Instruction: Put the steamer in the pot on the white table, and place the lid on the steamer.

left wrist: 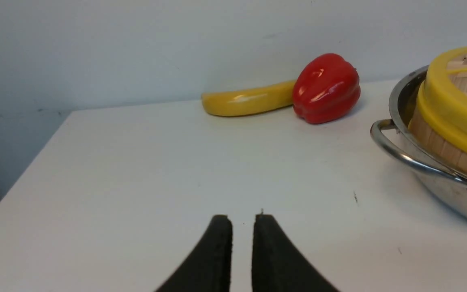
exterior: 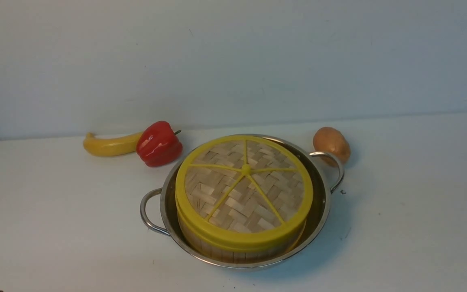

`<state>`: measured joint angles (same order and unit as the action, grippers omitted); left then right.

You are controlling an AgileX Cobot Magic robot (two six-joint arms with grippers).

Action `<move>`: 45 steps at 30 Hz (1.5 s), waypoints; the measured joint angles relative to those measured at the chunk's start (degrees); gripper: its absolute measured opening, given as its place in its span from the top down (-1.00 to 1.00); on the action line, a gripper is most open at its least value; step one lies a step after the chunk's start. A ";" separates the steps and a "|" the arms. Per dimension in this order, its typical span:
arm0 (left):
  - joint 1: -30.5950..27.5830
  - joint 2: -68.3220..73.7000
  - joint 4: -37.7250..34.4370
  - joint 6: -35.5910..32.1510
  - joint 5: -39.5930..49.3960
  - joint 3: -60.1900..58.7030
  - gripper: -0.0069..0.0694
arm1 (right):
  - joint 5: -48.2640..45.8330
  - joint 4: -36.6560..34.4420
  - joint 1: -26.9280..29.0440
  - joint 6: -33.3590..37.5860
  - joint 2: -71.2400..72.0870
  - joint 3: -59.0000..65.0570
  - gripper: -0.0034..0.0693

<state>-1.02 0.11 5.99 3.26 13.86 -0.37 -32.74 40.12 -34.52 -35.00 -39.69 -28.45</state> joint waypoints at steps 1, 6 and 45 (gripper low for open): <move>0.00 0.00 0.00 0.00 0.00 0.00 0.61 | 0.00 0.00 0.00 0.00 0.00 0.00 0.50; 0.00 0.00 0.00 0.00 0.00 0.00 0.58 | 0.06 0.00 0.00 0.00 0.00 0.00 0.45; 0.00 -0.11 0.05 0.00 0.13 0.00 0.43 | 32.09 -17.31 36.77 0.00 39.64 28.86 0.25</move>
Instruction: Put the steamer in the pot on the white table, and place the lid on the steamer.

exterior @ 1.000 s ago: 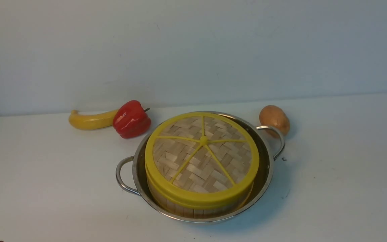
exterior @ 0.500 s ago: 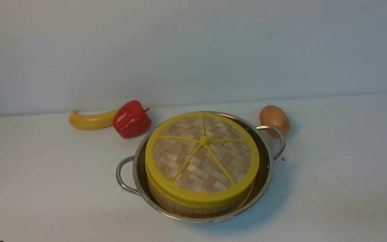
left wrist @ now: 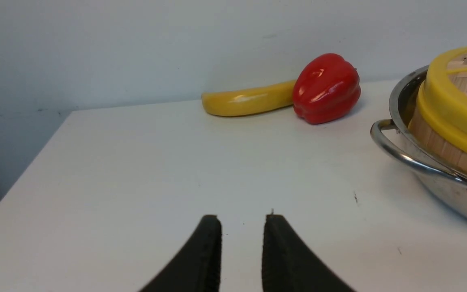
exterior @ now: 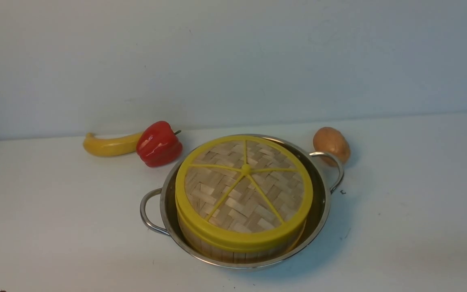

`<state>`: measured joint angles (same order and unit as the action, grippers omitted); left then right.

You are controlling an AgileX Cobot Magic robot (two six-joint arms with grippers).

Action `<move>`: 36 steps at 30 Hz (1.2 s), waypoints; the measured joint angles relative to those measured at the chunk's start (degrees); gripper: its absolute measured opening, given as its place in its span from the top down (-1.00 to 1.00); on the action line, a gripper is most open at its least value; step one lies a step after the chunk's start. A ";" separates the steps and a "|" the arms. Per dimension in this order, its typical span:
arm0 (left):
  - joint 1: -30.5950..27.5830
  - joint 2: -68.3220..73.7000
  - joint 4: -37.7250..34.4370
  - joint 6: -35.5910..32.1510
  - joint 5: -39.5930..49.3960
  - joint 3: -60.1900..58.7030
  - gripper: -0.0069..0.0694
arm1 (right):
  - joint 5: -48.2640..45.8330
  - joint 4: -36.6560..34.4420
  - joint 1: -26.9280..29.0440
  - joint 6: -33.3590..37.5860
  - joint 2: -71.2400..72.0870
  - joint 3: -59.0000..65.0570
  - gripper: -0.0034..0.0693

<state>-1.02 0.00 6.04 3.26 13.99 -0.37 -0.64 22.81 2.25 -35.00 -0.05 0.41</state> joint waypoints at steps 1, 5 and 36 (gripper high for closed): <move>0.00 0.00 0.00 0.00 0.00 0.00 0.43 | -0.05 -0.05 0.00 0.00 0.00 0.00 0.25; 0.00 0.00 0.00 0.00 0.00 0.00 0.41 | -0.52 -1.44 0.00 0.72 0.00 0.00 0.25; 0.00 0.00 0.00 0.00 0.00 0.00 0.30 | -13.82 -29.12 0.06 34.33 0.00 0.00 0.24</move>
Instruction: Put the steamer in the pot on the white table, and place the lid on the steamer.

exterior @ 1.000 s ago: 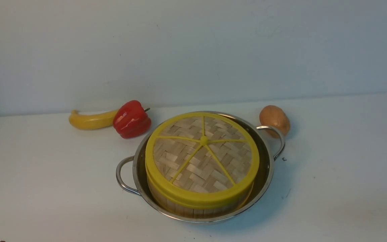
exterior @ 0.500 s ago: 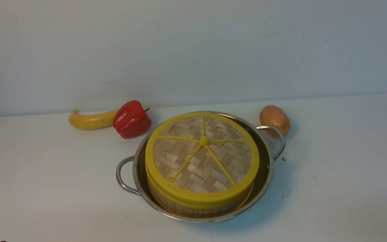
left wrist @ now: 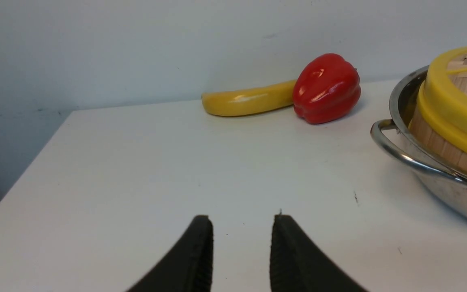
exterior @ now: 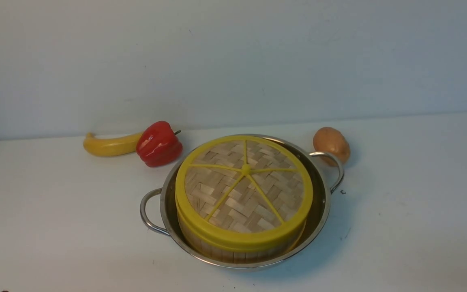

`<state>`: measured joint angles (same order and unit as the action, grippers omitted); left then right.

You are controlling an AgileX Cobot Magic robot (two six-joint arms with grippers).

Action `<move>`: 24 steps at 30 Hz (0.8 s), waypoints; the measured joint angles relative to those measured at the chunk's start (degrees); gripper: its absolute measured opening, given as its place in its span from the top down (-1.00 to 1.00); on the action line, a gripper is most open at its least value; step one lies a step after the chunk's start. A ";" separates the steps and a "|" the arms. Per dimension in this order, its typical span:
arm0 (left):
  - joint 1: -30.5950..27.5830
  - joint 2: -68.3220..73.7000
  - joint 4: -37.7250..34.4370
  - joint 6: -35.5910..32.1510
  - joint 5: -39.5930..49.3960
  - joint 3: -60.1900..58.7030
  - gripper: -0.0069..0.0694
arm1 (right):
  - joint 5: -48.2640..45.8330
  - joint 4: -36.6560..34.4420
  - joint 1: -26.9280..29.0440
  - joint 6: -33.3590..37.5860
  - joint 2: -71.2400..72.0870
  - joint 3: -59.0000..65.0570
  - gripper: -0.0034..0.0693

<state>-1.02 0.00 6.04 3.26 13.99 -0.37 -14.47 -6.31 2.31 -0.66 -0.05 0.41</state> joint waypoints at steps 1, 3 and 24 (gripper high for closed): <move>0.00 0.00 0.00 0.00 0.00 0.00 0.30 | 0.00 0.00 0.00 0.04 0.00 0.00 0.24; 0.00 0.00 0.00 0.00 0.00 0.00 0.30 | 0.00 0.00 0.00 0.04 0.00 0.00 0.24; 0.00 0.00 0.00 0.00 0.00 0.00 0.24 | 0.00 0.00 0.00 0.17 0.00 0.00 0.24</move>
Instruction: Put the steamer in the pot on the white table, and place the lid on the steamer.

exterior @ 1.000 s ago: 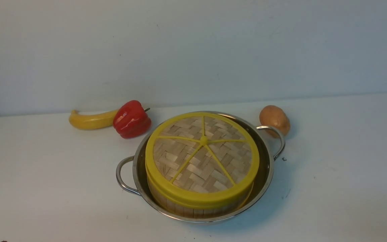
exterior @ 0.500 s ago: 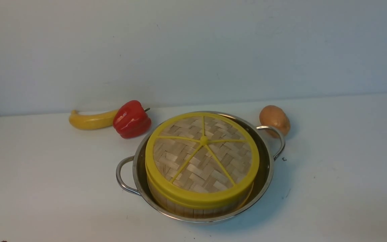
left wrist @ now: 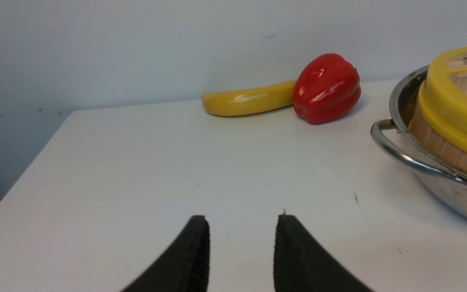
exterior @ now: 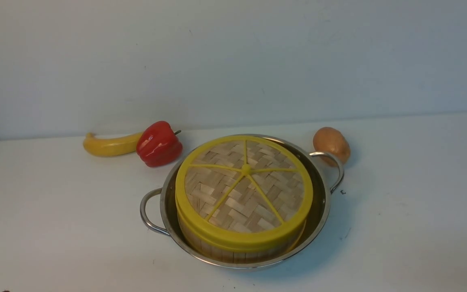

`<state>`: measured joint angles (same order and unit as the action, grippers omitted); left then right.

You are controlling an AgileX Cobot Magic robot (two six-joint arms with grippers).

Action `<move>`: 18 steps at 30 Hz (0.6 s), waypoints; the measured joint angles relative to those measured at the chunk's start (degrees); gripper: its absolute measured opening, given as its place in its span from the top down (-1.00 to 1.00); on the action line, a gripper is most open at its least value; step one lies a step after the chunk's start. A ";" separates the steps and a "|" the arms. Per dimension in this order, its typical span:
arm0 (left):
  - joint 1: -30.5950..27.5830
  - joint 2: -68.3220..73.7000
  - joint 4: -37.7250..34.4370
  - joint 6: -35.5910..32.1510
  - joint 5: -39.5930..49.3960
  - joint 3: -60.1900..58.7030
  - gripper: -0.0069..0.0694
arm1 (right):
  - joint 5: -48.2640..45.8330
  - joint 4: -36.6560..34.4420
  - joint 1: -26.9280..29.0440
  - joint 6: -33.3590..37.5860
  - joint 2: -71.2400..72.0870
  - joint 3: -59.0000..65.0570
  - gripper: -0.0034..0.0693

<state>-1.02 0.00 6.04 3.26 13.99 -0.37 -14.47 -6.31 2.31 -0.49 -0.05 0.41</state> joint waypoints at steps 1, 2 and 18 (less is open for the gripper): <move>0.00 0.00 0.00 0.00 0.00 0.00 0.24 | 0.00 0.00 0.00 0.00 0.00 0.00 0.24; 0.00 0.00 0.00 0.00 0.00 0.00 0.23 | 0.00 0.00 0.00 0.00 0.00 0.00 0.24; 0.00 0.00 0.00 0.00 0.00 0.00 0.21 | 0.00 0.00 0.00 0.00 0.00 0.00 0.24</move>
<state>-1.02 0.00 6.04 3.26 13.99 -0.37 -14.47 -6.31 2.31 -0.49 -0.05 0.41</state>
